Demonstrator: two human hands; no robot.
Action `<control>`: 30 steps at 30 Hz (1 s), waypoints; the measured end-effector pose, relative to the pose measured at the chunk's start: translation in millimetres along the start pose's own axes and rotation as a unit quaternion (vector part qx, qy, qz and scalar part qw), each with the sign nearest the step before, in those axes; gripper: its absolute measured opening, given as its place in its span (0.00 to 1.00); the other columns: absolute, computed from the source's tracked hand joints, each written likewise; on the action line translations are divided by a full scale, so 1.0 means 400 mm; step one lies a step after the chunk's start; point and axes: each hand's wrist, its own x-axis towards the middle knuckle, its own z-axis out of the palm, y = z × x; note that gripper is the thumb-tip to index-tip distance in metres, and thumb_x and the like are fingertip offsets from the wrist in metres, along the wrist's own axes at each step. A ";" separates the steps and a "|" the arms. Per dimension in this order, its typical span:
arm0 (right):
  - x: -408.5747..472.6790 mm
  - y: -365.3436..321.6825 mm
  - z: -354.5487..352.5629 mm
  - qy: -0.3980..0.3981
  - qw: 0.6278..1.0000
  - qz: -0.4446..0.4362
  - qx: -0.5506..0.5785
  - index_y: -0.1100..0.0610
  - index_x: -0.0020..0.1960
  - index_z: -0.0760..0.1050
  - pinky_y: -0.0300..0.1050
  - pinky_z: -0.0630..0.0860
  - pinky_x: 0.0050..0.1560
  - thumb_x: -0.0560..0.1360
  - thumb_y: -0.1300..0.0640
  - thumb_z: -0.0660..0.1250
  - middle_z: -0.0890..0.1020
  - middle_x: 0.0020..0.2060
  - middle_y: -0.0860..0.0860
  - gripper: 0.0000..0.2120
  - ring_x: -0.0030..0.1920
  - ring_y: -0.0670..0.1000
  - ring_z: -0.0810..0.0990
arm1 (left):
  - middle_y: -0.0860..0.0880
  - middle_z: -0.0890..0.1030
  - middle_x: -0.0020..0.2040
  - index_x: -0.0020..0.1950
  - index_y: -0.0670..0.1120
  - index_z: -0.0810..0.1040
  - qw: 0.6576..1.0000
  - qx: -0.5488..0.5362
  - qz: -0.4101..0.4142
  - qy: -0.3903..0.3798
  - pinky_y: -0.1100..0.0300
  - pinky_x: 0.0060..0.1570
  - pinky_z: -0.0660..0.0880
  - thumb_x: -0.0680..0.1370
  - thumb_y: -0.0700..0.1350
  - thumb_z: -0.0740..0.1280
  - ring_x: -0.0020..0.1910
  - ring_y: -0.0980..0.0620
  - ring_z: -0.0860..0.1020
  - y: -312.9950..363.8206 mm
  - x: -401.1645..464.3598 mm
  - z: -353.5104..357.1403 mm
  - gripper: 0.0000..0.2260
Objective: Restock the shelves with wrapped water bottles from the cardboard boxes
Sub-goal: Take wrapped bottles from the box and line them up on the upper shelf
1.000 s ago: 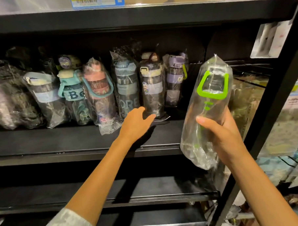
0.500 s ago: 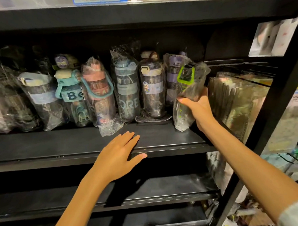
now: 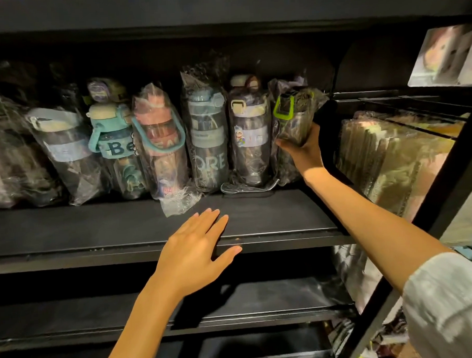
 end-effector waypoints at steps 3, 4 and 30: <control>0.001 0.000 0.011 0.002 1.000 0.008 0.005 0.60 0.73 0.62 0.30 0.75 0.55 0.66 0.53 0.82 0.75 0.64 0.54 0.43 0.61 0.50 0.77 | 0.49 0.73 0.76 0.78 0.49 0.72 1.000 0.014 -0.005 0.005 0.54 0.75 0.55 0.82 0.70 0.52 0.77 0.49 0.69 0.002 -0.001 0.000 0.34; 0.000 0.001 0.014 0.007 1.000 0.011 0.001 0.59 0.72 0.63 0.34 0.75 0.58 0.63 0.47 0.81 0.75 0.65 0.55 0.45 0.62 0.51 0.77 | 0.49 0.75 0.75 0.77 0.49 0.74 1.000 0.018 -0.005 0.008 0.54 0.75 0.57 0.82 0.70 0.53 0.76 0.49 0.71 0.001 -0.001 0.000 0.34; -0.529 -0.197 -0.115 -0.250 0.789 -0.122 -0.547 0.57 0.73 0.73 0.54 0.71 0.70 0.82 0.32 0.56 0.79 0.66 0.54 0.33 0.69 0.57 0.75 | 0.45 0.73 0.75 0.78 0.44 0.70 0.999 -0.048 -0.001 0.015 0.43 0.79 0.62 0.83 0.65 0.50 0.77 0.42 0.67 0.006 -0.091 -0.021 0.33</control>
